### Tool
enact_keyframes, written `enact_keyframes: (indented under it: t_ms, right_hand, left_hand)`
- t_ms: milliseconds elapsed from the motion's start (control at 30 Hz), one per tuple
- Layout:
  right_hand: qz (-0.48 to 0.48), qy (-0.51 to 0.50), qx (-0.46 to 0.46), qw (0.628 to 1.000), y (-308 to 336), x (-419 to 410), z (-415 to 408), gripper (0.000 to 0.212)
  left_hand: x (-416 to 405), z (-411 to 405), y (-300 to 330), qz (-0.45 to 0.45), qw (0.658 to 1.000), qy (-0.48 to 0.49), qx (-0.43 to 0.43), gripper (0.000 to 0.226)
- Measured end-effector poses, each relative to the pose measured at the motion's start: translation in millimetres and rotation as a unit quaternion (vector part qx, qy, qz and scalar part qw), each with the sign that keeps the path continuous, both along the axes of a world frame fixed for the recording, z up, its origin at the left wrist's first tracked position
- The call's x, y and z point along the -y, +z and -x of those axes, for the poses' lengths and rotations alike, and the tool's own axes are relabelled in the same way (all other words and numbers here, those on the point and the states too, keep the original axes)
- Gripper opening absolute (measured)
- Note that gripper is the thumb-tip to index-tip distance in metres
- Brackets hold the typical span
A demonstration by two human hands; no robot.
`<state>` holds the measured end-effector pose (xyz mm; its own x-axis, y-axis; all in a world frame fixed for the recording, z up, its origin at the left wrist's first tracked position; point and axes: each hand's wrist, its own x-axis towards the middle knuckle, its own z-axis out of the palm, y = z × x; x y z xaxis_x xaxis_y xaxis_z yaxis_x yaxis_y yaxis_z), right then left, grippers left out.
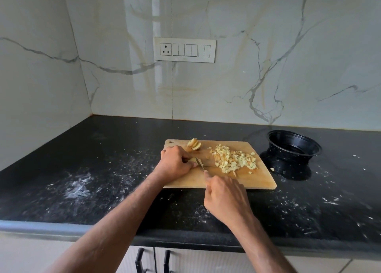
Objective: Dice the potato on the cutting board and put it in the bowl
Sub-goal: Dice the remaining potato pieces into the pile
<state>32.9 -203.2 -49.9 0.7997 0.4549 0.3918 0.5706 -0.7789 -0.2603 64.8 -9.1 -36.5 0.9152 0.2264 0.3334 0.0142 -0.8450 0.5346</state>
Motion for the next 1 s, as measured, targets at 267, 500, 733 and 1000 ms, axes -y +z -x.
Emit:
enact_keyframes:
  t_ms: [267, 500, 733, 1000]
  right_hand:
    - [-0.051, -0.014, 0.0, 0.999, 3, -1, 0, 0.035]
    - [-0.062, -0.013, 0.029, 0.998, 6, -28, -7, 0.031]
    - [-0.042, -0.027, 0.018, 0.999, 2, -32, -8, 0.026]
    - [-0.013, -0.02, -0.012, 1.0, -1, -26, 2, 0.027]
  left_hand:
    - [-4, 6, -3, 0.034, 0.999, -0.006, 0.023, 0.023]
    - [-8, 1, -6, 0.019, 0.999, -0.026, 0.035, 0.022]
    - [-7, 0, -6, 0.027, 0.999, -0.031, 0.031, 0.015]
    - [-4, 3, -2, 0.038, 0.998, -0.032, 0.03, 0.011]
